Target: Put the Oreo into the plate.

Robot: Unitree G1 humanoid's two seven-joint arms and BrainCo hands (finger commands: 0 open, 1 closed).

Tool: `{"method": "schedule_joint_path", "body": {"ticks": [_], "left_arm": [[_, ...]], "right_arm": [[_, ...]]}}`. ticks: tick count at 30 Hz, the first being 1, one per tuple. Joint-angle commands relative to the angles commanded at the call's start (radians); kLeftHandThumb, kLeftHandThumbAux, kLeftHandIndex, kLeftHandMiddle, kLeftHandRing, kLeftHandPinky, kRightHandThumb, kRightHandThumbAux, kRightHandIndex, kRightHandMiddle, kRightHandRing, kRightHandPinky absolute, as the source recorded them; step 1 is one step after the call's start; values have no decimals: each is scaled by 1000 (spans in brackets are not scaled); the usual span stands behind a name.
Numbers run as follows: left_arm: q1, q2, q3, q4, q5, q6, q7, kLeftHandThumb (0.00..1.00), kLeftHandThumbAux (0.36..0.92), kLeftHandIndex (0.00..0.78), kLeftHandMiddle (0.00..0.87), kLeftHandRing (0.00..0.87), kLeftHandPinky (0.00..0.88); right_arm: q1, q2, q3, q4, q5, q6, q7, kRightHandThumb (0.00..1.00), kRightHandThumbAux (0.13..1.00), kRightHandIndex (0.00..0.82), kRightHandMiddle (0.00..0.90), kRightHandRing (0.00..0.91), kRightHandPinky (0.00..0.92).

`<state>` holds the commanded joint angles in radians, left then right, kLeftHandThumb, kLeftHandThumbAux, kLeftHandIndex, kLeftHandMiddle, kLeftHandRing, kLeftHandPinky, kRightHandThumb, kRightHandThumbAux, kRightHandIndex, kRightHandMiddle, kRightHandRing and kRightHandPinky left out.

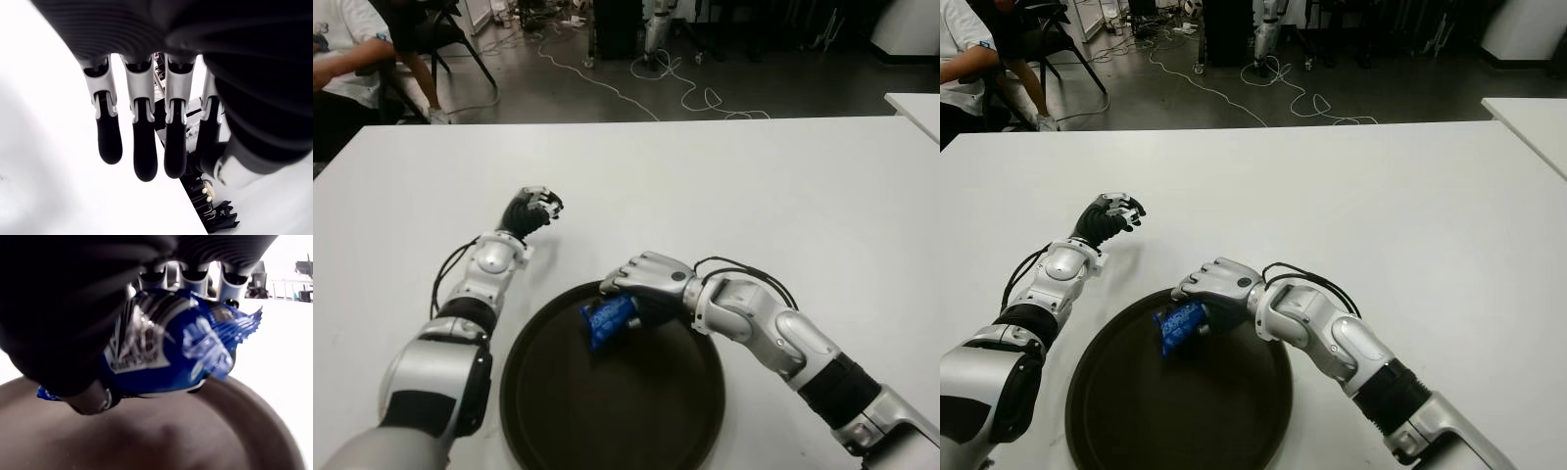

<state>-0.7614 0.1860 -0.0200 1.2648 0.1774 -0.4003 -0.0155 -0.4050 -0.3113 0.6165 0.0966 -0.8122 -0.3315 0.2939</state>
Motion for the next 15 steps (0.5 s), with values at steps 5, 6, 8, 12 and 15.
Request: {"method": "schedule_joint_path", "body": {"ticks": [5,6,8,12,15], "left_arm": [[-1,1,-3,0,3,2,0,942,654,487,435,447,413],[-2,2,-4,0,5,3,1,942,654,486,433,450,417],[-2,3,-6,0,7,4,2,941,654,485,430,453,421],[-2,2,-7,0,8,3,4,942,654,488,428,452,423],[-1,3,-7,-1,9,1,6,942,654,488,429,451,424]], "right_arm": [[0,8,-6,13,21,-33,-33,693,722,432,737,758,770],[0,11,-8,16,27,-43,-43,693,722,432,739,760,771],[0,14,-11,20,34,-58,-57,694,722,433,741,762,773],[3,20,-15,17,45,-74,-70,694,721,433,749,772,784],[12,22,-19,-4,57,-72,-64,694,721,433,756,780,791]]}}
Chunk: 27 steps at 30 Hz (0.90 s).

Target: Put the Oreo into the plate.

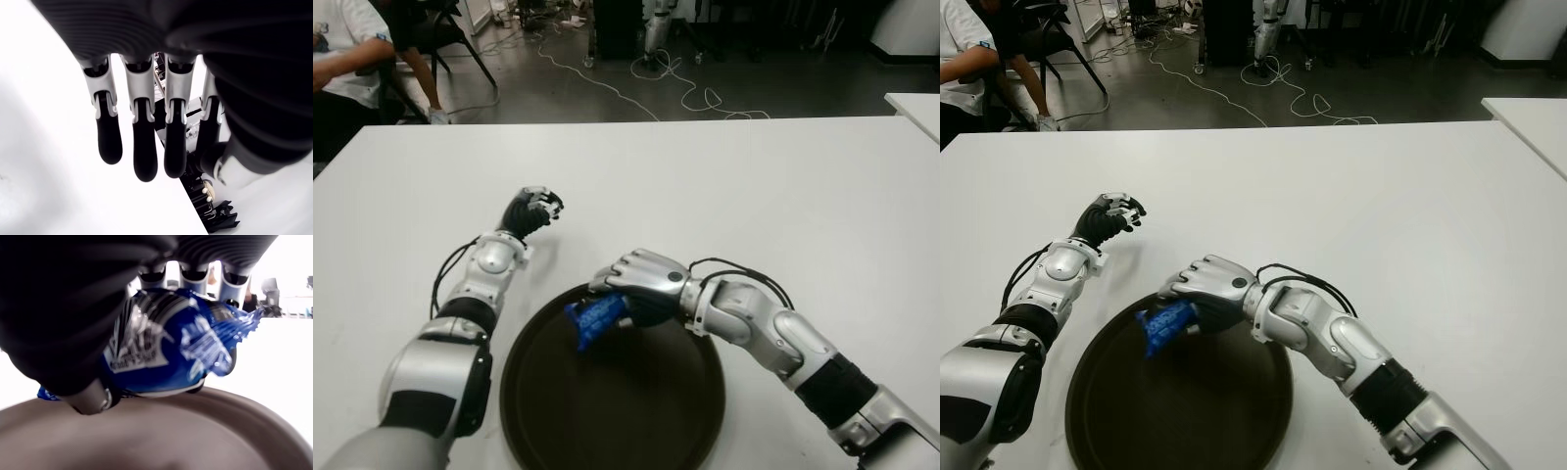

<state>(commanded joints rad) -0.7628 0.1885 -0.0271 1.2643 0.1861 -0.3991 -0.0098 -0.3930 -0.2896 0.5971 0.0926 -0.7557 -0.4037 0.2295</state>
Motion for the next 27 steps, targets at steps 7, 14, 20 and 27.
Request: {"method": "schedule_joint_path", "body": {"ticks": [7,14,20,27], "left_arm": [[-1,-1,1,2,-1,2,4,942,654,481,436,450,420],[-3,-1,3,4,-3,8,2,941,654,476,438,449,417],[-3,-2,5,4,-6,9,-1,941,654,477,434,450,413],[-4,-3,5,2,-7,10,-1,941,654,480,433,451,424]], "right_arm": [[6,7,-12,-8,47,-6,17,693,722,434,750,766,767],[3,4,-11,-8,57,-17,32,692,722,432,739,750,741],[16,7,-16,-23,59,-4,51,685,725,430,679,692,668],[16,1,-15,38,52,-50,16,671,732,416,458,454,435]]}}
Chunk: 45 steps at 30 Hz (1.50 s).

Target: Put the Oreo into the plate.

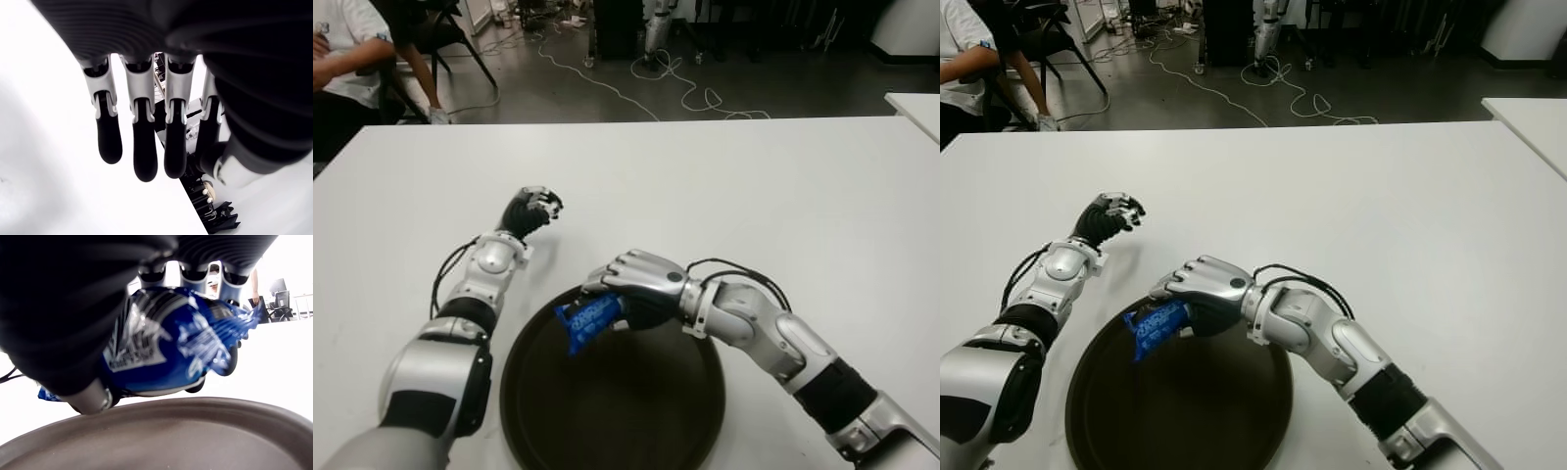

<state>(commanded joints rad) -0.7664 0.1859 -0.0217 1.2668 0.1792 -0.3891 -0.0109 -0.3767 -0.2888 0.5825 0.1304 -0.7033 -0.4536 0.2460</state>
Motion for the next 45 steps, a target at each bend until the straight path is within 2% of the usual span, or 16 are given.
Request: {"method": "schedule_joint_path", "body": {"ticks": [1,2,5,8,14,31,45], "left_arm": [[0,0,-1,0,1,0,0,941,654,480,433,452,424],[0,0,-2,-1,2,0,0,941,654,480,433,452,425],[0,1,-3,-1,2,-3,-2,941,654,482,435,451,422],[1,0,-1,-2,0,-7,-3,941,654,483,434,450,419],[1,2,-6,-2,7,-6,3,941,654,485,435,445,409],[0,3,-16,-2,22,6,23,942,654,491,441,437,401],[1,3,-11,-2,16,-2,5,941,654,480,438,449,410]], "right_arm": [[-1,1,-1,-4,6,0,7,455,713,323,358,350,335],[-2,2,-2,-10,11,2,18,308,704,263,293,282,270],[-5,4,-1,-11,17,7,36,100,653,132,152,136,119],[-7,6,3,-4,11,17,49,32,602,56,69,52,47],[-12,5,6,-5,1,45,85,3,546,6,8,5,6],[-22,6,13,21,-8,41,90,0,475,0,0,0,0],[-28,-6,12,13,-18,50,98,0,485,0,0,0,0]]}}
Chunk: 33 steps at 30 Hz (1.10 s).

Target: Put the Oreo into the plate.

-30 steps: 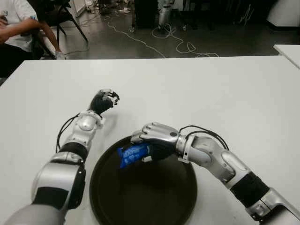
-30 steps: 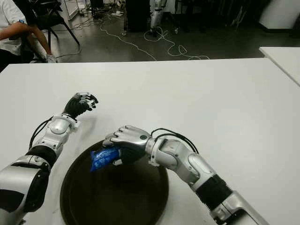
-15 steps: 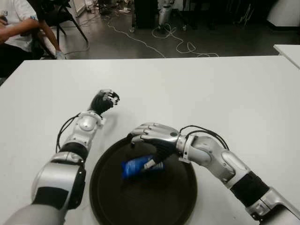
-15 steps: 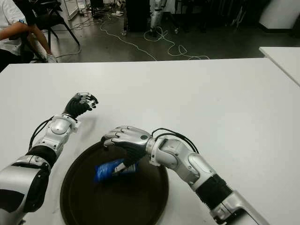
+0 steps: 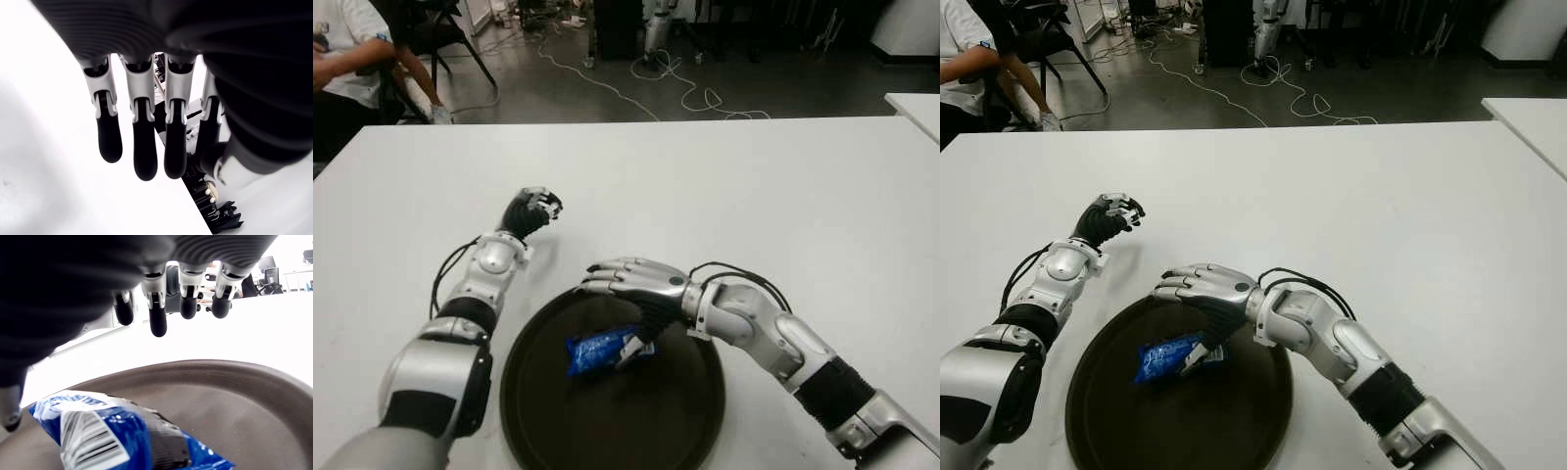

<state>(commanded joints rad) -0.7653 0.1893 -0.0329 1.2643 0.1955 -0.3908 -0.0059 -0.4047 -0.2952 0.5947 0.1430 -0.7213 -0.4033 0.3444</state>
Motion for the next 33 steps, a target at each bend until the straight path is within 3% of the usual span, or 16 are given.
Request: {"method": "schedule_joint_path", "body": {"ticks": [19,24,33], "left_arm": [[1,-2,-1,0,4,-9,12,941,653,478,433,457,427],[1,-1,1,1,2,-8,7,941,653,477,434,456,423],[-2,-3,4,2,-1,5,13,941,654,485,433,445,405]], "right_arm": [[-30,-58,-49,-27,8,77,67,0,548,0,0,0,0],[-60,-83,-90,29,35,63,51,0,549,0,2,0,0],[-164,-105,-170,211,57,58,-20,0,514,0,11,0,0]]}}
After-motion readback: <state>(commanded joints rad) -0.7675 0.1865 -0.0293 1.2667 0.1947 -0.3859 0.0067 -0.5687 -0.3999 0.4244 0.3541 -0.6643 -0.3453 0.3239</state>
